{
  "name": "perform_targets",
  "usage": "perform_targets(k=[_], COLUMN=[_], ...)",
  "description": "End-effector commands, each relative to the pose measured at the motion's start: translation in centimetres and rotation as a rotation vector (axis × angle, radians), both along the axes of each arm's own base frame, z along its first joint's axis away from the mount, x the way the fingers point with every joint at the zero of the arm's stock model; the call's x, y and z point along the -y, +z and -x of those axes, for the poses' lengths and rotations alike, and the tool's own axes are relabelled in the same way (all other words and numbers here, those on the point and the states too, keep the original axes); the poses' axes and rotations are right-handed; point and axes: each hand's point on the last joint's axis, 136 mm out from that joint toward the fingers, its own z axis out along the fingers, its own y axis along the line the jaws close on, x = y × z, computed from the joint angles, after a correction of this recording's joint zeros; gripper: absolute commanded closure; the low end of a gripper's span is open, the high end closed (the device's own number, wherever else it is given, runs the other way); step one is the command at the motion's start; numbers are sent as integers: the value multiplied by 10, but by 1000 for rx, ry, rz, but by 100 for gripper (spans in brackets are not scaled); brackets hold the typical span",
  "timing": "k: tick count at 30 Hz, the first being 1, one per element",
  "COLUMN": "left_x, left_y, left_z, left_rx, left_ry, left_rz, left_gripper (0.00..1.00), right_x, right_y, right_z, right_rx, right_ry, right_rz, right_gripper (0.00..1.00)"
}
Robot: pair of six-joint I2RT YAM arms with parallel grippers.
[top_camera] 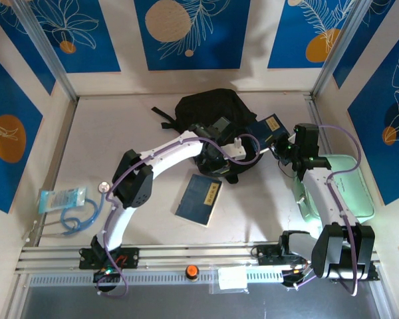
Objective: Pack the student bag
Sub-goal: Open the student bag at the top-center of the table.
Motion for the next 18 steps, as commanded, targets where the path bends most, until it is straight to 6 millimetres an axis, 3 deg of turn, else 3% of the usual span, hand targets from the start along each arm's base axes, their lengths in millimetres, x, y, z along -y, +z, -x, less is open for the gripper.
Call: perform_targets(k=[1, 5, 9, 14, 18], left_x=[7, 9, -3, -25, -55], left_y=[33, 66, 89, 101, 101], left_z=[-8, -20, -45, -86, -123], left_rx=[50, 65, 73, 51, 3], left_ry=[29, 92, 207, 444, 675], left_rz=[64, 177, 271, 403, 513], left_gripper=[91, 98, 100, 100, 100], right_x=[7, 15, 23, 37, 44], right_y=[21, 34, 40, 36, 32], right_z=[3, 9, 17, 30, 40], right_rx=[60, 80, 88, 65, 29], right_ry=[-16, -34, -52, -108, -139], right_rz=[23, 41, 82, 126, 119], right_gripper=[92, 92, 92, 92, 92])
